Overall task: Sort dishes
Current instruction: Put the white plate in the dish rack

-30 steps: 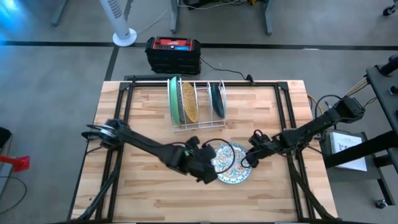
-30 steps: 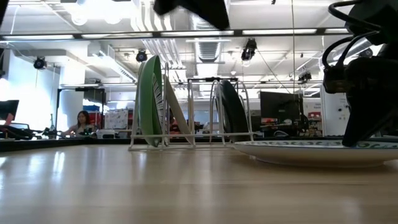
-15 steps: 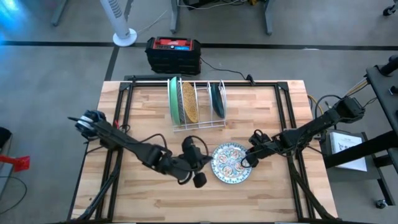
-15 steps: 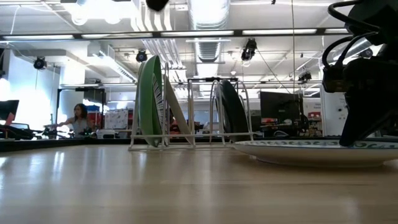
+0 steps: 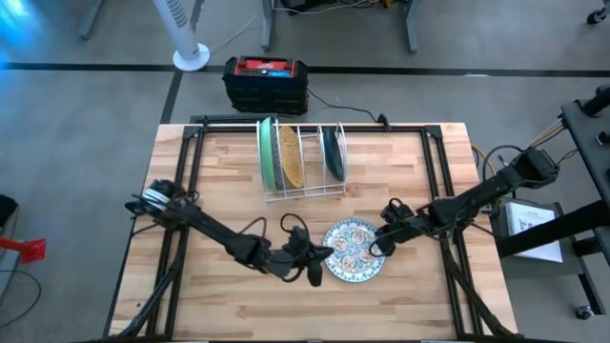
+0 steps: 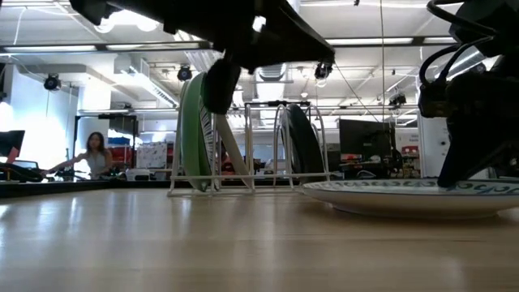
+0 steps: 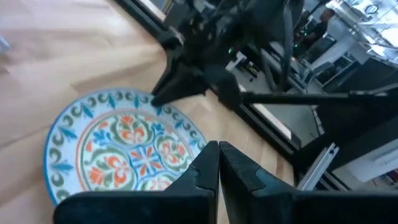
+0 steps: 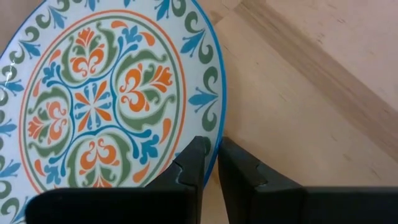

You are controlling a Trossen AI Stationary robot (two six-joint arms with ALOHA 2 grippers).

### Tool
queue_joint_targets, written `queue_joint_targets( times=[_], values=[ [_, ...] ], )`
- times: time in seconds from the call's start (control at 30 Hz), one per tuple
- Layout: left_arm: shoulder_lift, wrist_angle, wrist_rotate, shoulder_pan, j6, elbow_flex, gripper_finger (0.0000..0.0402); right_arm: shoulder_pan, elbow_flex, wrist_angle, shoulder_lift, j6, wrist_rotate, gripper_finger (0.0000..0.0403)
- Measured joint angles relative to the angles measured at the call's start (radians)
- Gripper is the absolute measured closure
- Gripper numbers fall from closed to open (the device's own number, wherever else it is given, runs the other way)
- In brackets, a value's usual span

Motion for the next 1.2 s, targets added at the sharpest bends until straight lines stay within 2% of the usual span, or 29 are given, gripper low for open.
queue_joint_targets(
  times=[0.17,0.37,0.5,0.73,0.97,1.2],
  values=[
    [0.039,-0.056,-0.008,0.003,-0.089,0.025,0.0401,0.000,0.000,0.002,0.000,-0.001,0.006,0.0374],
    [0.048,-0.291,-0.027,0.013,-0.407,0.030,0.0393,0.000,0.000,0.003,0.000,-0.015,0.007,0.0374],
    [0.050,-0.363,-0.017,0.023,-0.523,0.024,0.0368,0.000,0.000,0.004,0.000,-0.019,0.007,0.0375],
    [0.052,-0.390,0.020,0.061,-0.541,0.024,0.0309,0.000,0.000,0.003,0.000,-0.022,0.007,0.0376],
    [0.093,-0.393,0.146,0.101,-0.569,0.026,0.0258,0.000,0.000,0.003,0.000,-0.026,0.006,0.0376],
    [0.103,-0.388,0.167,0.102,-0.570,0.041,0.0224,0.000,0.000,0.002,0.000,-0.032,0.006,0.0378]
  ],
)
